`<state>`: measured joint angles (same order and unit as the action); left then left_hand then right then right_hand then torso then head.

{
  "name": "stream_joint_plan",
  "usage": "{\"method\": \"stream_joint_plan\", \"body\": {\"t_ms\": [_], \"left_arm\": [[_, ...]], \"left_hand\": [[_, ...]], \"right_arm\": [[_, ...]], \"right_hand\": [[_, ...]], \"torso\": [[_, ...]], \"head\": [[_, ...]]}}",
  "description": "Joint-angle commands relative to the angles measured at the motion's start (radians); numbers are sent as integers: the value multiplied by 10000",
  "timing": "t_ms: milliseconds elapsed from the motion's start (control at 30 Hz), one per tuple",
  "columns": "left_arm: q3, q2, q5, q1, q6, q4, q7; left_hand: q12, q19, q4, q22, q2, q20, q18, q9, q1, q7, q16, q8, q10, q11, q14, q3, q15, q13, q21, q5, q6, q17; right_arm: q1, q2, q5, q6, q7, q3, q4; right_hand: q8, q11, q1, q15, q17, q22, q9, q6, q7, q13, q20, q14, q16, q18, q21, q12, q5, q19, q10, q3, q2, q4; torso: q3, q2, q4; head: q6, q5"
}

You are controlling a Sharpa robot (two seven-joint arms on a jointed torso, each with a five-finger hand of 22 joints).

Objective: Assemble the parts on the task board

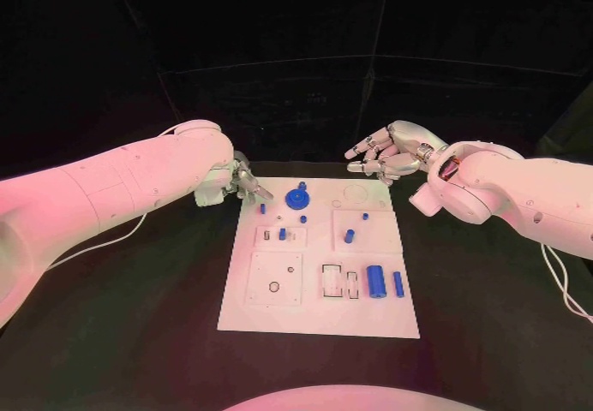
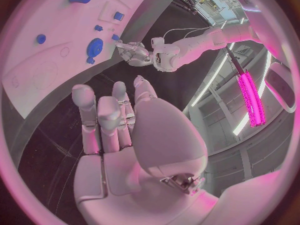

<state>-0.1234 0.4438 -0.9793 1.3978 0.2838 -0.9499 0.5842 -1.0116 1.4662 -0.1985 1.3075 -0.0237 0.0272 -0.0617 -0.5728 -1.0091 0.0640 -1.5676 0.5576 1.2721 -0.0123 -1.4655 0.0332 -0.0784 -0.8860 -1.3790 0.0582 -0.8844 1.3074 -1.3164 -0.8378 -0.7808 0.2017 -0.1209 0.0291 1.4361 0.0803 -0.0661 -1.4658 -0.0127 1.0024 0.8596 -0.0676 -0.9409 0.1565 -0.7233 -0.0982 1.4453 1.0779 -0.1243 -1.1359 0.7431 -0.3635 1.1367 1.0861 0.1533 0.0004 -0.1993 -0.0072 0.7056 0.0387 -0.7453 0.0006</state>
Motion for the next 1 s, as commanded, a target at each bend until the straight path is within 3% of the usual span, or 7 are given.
{"method": "stream_joint_plan", "body": {"t_ms": [33,767,1000], "left_arm": [[-4,-23,-182,-9,317,38,-151],[-105,-123,-197,-76,395,6,-371],[-111,-169,-197,-84,415,16,-426]], "left_hand": [[-29,189,30,130,78,54,66,31,-108,-13,-32,-47,4,11,-1053,-87,35,23,-34,-53,-97,2634],[-53,200,153,174,235,51,74,140,-460,-17,-32,-65,-7,6,-1053,-213,31,46,-55,-51,-149,2634],[-65,201,271,186,385,52,75,212,-726,-16,-32,-75,-9,5,-1053,-245,33,66,-56,-48,-180,2634]], "right_arm": [[-16,8,40,-66,-100,-6,11],[-15,28,40,-81,-102,-6,14],[-15,44,40,-95,-101,-6,8]], "right_hand": [[23,12,3,21,3,-10,1,37,-23,8,-18,-41,-39,-183,42,-56,33,-70,-65,37,93,-8],[24,13,-9,21,2,-13,0,37,-23,19,-18,-42,-45,-184,46,-62,24,-70,-65,31,103,-6],[24,13,-9,21,2,-13,0,37,-23,19,-18,-42,-45,-184,46,-62,24,-70,-65,31,103,-6]], "torso": [[3,-6,10],[8,-1,5],[6,-2,1]], "head": [[-6,-10],[-18,-31],[-37,-36]]}}
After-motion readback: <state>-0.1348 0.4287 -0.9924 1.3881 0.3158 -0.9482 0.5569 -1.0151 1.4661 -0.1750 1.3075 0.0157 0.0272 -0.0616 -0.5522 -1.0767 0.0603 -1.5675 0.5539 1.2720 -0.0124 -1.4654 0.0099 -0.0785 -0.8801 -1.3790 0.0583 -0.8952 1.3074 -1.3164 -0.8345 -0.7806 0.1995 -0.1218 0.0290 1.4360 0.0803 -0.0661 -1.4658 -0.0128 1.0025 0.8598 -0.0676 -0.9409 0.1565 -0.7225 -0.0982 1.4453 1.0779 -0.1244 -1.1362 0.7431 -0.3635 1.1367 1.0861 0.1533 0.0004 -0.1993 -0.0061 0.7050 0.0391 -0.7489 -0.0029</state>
